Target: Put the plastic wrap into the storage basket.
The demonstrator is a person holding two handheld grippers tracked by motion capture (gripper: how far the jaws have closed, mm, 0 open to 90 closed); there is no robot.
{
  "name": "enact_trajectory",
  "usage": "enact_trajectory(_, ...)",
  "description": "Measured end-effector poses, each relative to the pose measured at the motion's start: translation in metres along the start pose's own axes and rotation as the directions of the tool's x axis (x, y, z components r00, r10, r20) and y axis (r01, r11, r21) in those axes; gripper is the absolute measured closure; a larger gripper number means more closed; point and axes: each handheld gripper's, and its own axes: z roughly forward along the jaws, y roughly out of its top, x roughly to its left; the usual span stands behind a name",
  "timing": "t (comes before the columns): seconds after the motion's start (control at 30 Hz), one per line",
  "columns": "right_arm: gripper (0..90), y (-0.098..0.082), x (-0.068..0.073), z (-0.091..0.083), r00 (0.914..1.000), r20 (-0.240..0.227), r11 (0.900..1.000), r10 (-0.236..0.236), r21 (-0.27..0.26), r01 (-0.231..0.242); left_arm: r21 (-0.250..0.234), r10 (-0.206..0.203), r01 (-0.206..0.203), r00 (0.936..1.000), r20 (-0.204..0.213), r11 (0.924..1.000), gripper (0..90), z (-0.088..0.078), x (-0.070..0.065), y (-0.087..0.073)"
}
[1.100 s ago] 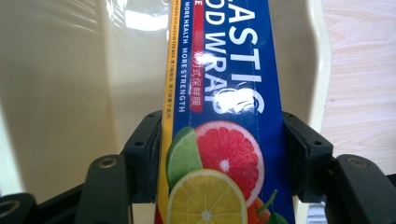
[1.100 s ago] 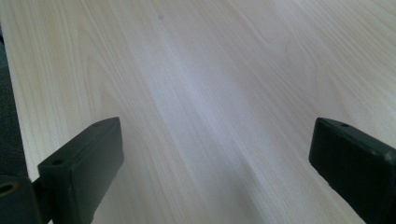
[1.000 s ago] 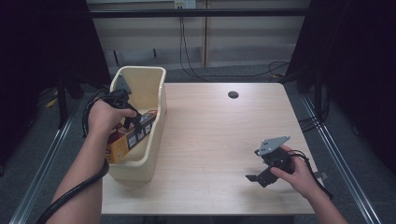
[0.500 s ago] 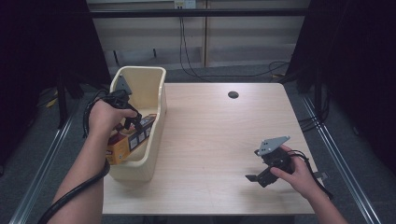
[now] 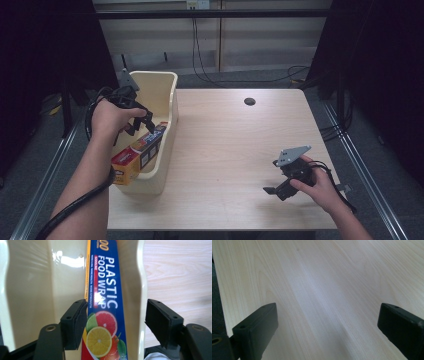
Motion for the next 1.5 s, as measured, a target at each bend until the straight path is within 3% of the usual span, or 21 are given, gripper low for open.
enact_trajectory(0.23, 3.1, 0.000, 0.000, 0.000, 1.0000, -0.001, 1.000, 0.002, 0.000, -0.002, -0.041, 0.017, -0.016, 0.9997, 0.019, 0.9990, 28.9, -0.007, -0.003, 0.001)
enact_trajectory(0.53, 3.2, 0.000, 0.000, 0.000, 1.0000, -0.004, 1.000, 0.000, 0.004, 0.000, -0.066, 0.041, -0.040, 0.9991, 0.009, 0.9970, 19.8, -0.010, -0.007, 0.002)
enact_trajectory(0.73, 3.2, 0.000, -0.001, 0.000, 1.0000, -0.005, 1.000, 0.000, 0.005, 0.000, -0.097, 0.067, -0.064, 0.9973, 0.030, 0.9933, 16.4, -0.013, -0.013, 0.002)
enact_trajectory(0.8, 3.2, 0.000, -0.001, 0.001, 1.0000, -0.004, 1.000, -0.001, 0.001, 0.001, -0.108, 0.079, -0.072, 0.9954, 0.055, 0.9916, 16.1, -0.015, -0.017, 0.003)
enact_trajectory(0.97, 3.2, 0.001, 0.000, 0.001, 0.9999, 0.014, 1.000, 0.008, 0.007, -0.008, -0.123, 0.131, -0.120, 0.9884, 0.078, 0.9851, 15.3, -0.016, -0.030, 0.002)
enact_trajectory(1.27, 3.2, 0.001, 0.000, 0.001, 1.0000, -0.006, 1.000, 0.001, -0.002, -0.001, -0.134, 0.209, -0.195, 0.9724, 0.103, 0.9717, 14.9, -0.006, -0.060, 0.004)
enact_trajectory(1.5, 3.2, 0.000, 0.000, 0.001, 1.0000, -0.004, 1.000, -0.004, -0.004, 0.004, -0.142, 0.266, -0.247, 0.9541, 0.138, 0.9587, 14.5, 0.008, -0.078, 0.003)
